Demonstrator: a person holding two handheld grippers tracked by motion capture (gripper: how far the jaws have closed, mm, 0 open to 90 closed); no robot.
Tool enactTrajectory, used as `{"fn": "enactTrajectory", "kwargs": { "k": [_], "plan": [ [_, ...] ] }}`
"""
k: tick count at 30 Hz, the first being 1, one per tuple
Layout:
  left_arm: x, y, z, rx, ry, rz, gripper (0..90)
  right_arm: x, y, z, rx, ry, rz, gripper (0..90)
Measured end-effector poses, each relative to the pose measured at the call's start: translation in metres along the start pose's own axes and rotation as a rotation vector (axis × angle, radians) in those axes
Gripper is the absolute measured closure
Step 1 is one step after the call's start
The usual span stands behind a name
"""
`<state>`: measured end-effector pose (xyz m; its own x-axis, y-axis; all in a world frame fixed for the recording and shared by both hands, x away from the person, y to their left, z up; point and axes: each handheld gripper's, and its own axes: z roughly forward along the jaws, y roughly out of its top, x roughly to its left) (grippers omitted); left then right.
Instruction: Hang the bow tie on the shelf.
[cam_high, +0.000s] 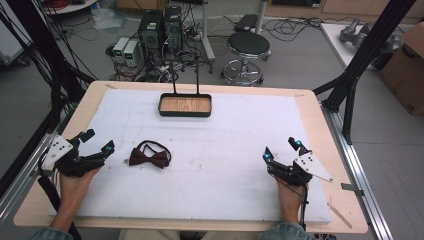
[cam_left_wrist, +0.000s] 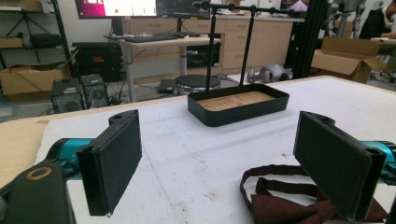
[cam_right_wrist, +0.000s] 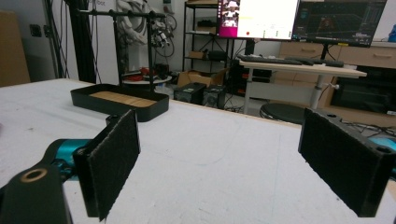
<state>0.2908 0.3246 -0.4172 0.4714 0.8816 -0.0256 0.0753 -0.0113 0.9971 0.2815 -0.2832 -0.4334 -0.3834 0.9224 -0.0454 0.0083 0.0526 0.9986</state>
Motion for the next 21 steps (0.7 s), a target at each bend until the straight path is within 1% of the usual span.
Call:
{"fn": "enactTrajectory", "kwargs": {
  "k": [4, 7, 9, 18, 21],
  "plan": [
    [-0.0001, -0.0006, 0.0009, 0.026, -0.005, 0.004, 15.8, 0.0002, 0.0, 0.0002, -0.002, 0.001, -0.002, 11.9],
    [-0.0005, -0.0003, 0.0005, 0.02, -0.004, 0.006, 15.9, 0.0003, 0.0001, 0.0002, -0.001, 0.001, -0.008, 11.9],
    [-0.0004, 0.0, 0.0008, 0.018, -0.012, 0.007, 16.3, 0.0007, 0.0001, 0.0002, 0.0, 0.002, -0.006, 11.9],
    [-0.0028, -0.0005, 0.0029, 0.024, -0.04, 0.013, 17.0, 0.0013, 0.0001, 0.0004, 0.001, 0.003, -0.008, 11.9],
    [-0.003, -0.001, 0.0035, 0.034, -0.05, 0.014, 17.9, 0.0014, 0.0001, 0.0005, 0.002, 0.002, -0.007, 11.9]
  ]
}}
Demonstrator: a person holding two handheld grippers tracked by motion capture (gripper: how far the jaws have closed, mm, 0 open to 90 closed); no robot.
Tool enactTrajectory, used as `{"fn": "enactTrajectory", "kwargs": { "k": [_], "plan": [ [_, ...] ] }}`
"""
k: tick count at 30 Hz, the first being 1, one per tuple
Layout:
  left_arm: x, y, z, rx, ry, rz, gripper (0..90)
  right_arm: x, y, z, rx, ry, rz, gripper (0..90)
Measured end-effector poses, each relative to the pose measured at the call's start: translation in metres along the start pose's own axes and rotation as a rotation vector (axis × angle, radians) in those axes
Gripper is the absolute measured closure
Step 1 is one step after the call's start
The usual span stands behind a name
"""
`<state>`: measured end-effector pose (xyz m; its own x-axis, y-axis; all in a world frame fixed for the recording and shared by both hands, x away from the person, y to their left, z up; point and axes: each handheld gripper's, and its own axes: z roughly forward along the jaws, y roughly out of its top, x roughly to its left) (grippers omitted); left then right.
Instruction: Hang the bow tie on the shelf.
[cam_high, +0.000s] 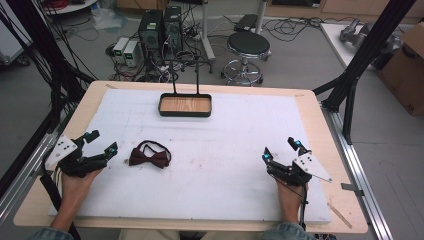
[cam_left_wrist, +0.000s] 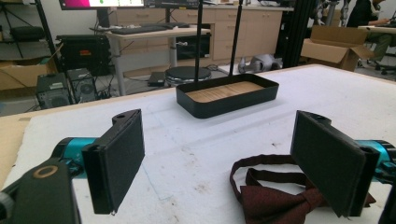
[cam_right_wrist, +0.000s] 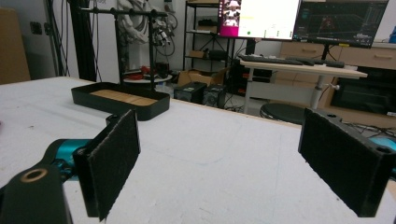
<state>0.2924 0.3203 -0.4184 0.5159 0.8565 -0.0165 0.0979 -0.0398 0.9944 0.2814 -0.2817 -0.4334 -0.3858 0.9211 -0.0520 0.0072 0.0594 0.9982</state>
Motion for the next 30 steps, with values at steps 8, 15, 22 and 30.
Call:
{"fn": "enactTrajectory", "kwargs": {
  "k": [8, 15, 22, 30],
  "plan": [
    [-0.002, -0.001, 0.004, 0.027, -0.017, 0.011, 18.8, 0.0, 0.0, 0.0, 0.0, 0.003, 0.0, 11.8],
    [-0.006, -0.004, 0.012, 0.083, -0.06, 0.038, 23.1, 0.0, 0.0, 0.001, 0.001, 0.005, -0.002, 11.9],
    [-0.013, -0.009, 0.025, 0.16, -0.139, 0.051, 29.8, 0.0, 0.0, 0.001, 0.009, 0.008, 0.0, 11.9],
    [-0.023, -0.013, 0.043, 0.243, -0.258, 0.058, 35.6, 0.0, 0.0, 0.001, 0.008, 0.011, -0.003, 11.9]
  ]
}}
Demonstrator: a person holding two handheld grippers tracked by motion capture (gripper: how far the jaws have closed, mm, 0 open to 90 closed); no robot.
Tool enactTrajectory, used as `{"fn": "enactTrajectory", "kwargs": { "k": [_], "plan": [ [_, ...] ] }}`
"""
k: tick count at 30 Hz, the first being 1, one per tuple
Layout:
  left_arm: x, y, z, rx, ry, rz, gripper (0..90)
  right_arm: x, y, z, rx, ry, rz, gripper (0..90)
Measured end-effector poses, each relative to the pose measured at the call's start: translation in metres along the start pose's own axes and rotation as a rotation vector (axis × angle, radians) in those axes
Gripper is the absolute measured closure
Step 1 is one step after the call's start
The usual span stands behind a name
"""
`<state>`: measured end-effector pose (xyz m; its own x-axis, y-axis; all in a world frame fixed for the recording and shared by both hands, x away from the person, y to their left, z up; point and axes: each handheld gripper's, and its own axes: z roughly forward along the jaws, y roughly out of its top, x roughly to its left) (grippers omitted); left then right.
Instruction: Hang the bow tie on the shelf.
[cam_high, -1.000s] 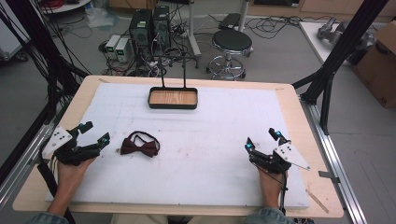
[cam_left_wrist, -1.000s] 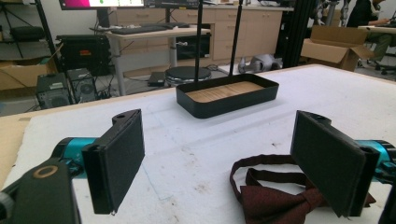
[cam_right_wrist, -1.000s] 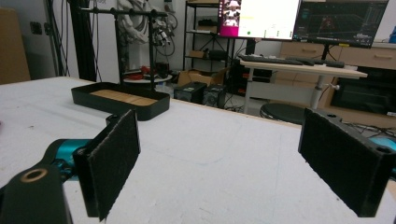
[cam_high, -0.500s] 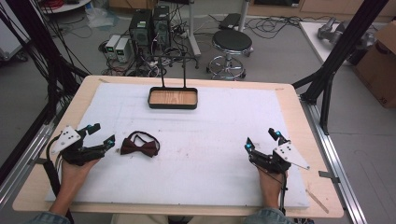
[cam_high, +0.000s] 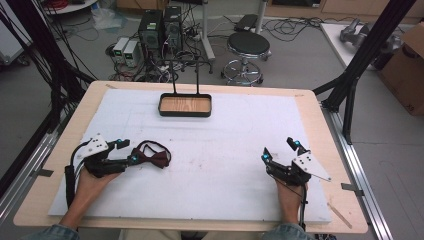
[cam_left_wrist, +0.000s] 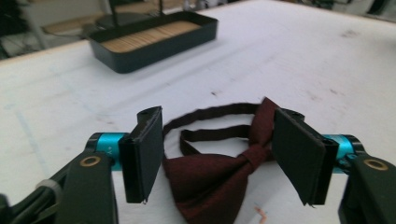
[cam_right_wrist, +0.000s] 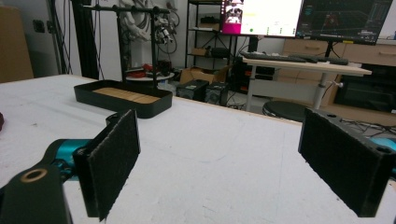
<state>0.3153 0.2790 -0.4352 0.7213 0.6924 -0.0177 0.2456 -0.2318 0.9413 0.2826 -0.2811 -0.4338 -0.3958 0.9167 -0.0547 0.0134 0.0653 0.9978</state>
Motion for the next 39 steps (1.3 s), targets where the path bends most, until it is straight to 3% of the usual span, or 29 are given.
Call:
{"fn": "enactTrajectory", "kwargs": {
  "k": [4, 16, 25, 34, 39],
  "plan": [
    [-0.005, 0.0, 0.011, 0.055, -0.057, 0.018, 39.0, 0.0, 0.0, 0.0, 0.001, -0.001, -0.001, 11.9],
    [-0.013, 0.0, 0.03, 0.143, -0.114, 0.089, 45.4, 0.001, 0.0, 0.0, 0.007, 0.0, 0.004, 11.9],
    [-0.014, -0.001, 0.035, 0.191, -0.117, 0.108, 50.5, 0.001, 0.0, 0.0, 0.012, -0.001, 0.004, 11.9],
    [-0.016, 0.0, 0.04, 0.231, -0.09, 0.133, 51.8, 0.001, 0.0, 0.0, 0.015, -0.004, 0.003, 11.9],
    [-0.017, 0.0, 0.042, 0.259, -0.095, 0.153, 57.1, 0.001, -0.001, 0.0, 0.014, -0.004, 0.001, 11.9]
  ]
}}
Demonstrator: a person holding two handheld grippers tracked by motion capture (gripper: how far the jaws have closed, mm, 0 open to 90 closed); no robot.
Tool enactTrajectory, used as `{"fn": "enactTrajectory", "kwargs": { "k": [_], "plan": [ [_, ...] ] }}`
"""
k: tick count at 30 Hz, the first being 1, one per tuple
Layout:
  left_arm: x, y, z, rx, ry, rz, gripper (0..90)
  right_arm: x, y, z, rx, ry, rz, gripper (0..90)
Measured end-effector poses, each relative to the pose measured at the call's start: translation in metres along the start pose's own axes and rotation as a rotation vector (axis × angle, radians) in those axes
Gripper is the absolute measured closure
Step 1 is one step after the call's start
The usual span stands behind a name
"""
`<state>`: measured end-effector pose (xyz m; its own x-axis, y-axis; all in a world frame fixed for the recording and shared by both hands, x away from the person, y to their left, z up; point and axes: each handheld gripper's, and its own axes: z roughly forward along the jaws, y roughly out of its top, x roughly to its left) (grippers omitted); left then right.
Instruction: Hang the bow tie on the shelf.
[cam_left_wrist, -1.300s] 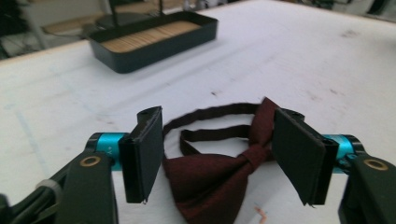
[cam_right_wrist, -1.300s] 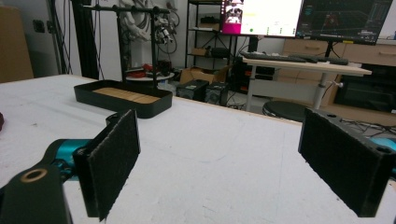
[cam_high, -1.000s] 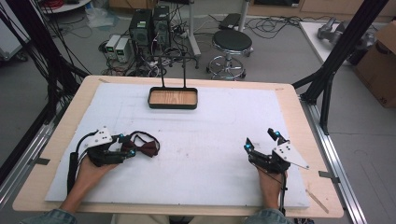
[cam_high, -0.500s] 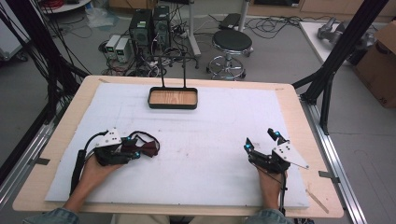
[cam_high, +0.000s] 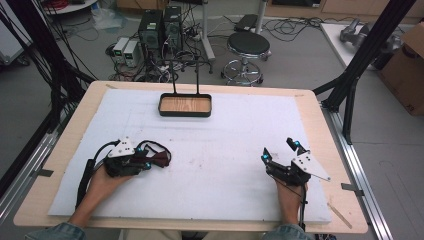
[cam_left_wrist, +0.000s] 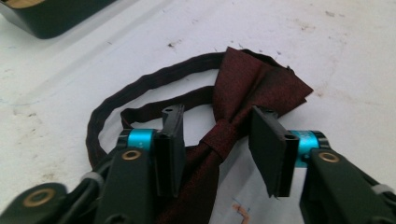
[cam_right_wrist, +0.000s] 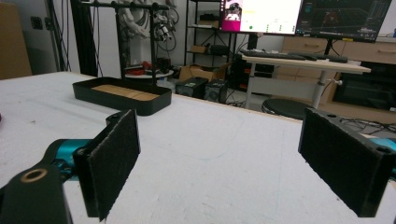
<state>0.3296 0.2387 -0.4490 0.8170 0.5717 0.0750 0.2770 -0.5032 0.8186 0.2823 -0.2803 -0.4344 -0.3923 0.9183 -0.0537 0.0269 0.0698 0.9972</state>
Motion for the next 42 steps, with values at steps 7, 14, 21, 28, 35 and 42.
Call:
{"fn": "enactTrajectory", "kwargs": {
  "k": [7, 14, 21, 28, 35, 42],
  "plan": [
    [-0.001, -0.001, 0.001, 0.025, 0.011, 0.036, 72.7, 0.0, 0.0, 0.0, -0.001, -0.002, 0.001, 11.9],
    [0.0, 0.0, -0.005, -0.002, -0.005, 0.033, 75.3, 0.0, 0.0, 0.0, 0.001, -0.004, -0.002, 11.9],
    [0.003, 0.009, -0.02, -0.063, -0.027, 0.034, 75.8, 0.0, -0.001, 0.001, 0.008, -0.003, 0.001, 11.9],
    [0.015, 0.026, -0.03, -0.102, -0.043, 0.02, 75.9, 0.0, -0.001, 0.001, 0.009, -0.002, 0.011, 11.9],
    [0.038, 0.064, -0.027, -0.136, -0.067, 0.002, 75.9, -0.001, -0.001, 0.001, 0.007, -0.003, 0.014, 11.9],
    [0.055, 0.085, -0.024, -0.161, -0.071, -0.031, 75.9, -0.001, -0.001, 0.001, 0.01, -0.001, 0.012, 11.9]
  ]
}}
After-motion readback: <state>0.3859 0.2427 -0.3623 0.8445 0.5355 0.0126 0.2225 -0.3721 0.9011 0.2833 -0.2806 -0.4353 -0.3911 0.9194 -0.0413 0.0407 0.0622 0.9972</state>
